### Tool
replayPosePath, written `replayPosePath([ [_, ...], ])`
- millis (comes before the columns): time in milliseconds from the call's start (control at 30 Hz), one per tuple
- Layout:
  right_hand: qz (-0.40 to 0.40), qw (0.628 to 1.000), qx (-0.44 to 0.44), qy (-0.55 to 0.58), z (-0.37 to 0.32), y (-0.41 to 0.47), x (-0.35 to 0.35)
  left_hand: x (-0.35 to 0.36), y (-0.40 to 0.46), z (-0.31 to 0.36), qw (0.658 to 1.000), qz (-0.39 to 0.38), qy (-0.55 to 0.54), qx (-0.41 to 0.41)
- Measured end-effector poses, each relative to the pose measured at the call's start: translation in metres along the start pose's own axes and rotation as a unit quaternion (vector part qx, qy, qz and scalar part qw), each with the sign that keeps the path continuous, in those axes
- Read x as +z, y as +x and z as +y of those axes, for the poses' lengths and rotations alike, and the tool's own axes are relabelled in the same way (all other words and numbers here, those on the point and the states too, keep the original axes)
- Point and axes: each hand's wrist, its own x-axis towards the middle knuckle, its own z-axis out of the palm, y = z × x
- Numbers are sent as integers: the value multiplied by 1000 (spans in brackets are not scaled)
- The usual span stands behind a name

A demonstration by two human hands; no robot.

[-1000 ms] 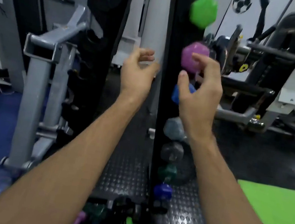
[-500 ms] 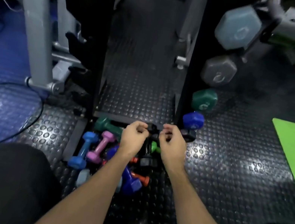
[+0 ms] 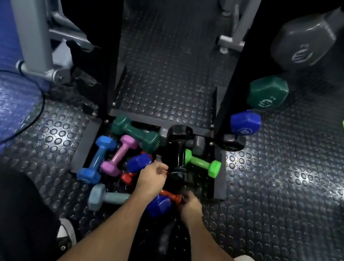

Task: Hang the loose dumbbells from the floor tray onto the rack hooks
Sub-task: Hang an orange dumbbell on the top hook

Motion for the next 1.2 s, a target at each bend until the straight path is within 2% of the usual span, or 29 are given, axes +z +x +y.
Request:
replayPosePath([
  [67,-35,998,-38,45,-8,0,4,0,1,-2,1000,-6,-7,-14],
  [167,-11,988,-152,-4,-21,-4,13,3,6,-8,1000,-10,-19,-21],
  [233,-1,988,-152,7,-11,8,18,4,8,-10,999,-11,-20,-28],
  [300,-3,987,-154,-43,-4,15,18,4,10,-11,999,-10,-24,-32],
  [367,-21,991,-125,-35,0,21,14,4,10,-13,999,-14,-24,-38],
  [433,-42,990,-119,63,14,38,17,5,10,-14,999,-18,-21,-43],
  [500,-63,985,-116,108,-3,25,9,6,12,-15,999,-16,-18,-48],
  [600,-19,989,-135,-55,-22,5,-13,8,12,-12,998,-23,-15,-57],
  [667,-34,986,-126,-100,-23,-5,-18,11,11,-11,998,-32,-12,-58],
  [767,4,964,-141,-225,-25,-11,-23,13,8,-12,997,-35,6,-68],
  [933,40,966,-189,-169,-36,-23,-37,11,-1,-9,995,-39,47,-79],
  [1067,48,979,-176,-93,-57,-35,-47,4,-5,2,989,-48,81,-112],
  [1133,65,986,-150,-45,-63,-43,-57,1,-12,12,987,-56,61,-136],
  [1200,64,988,-133,-35,-58,-48,-66,-4,-23,29,979,-81,-17,-188],
])
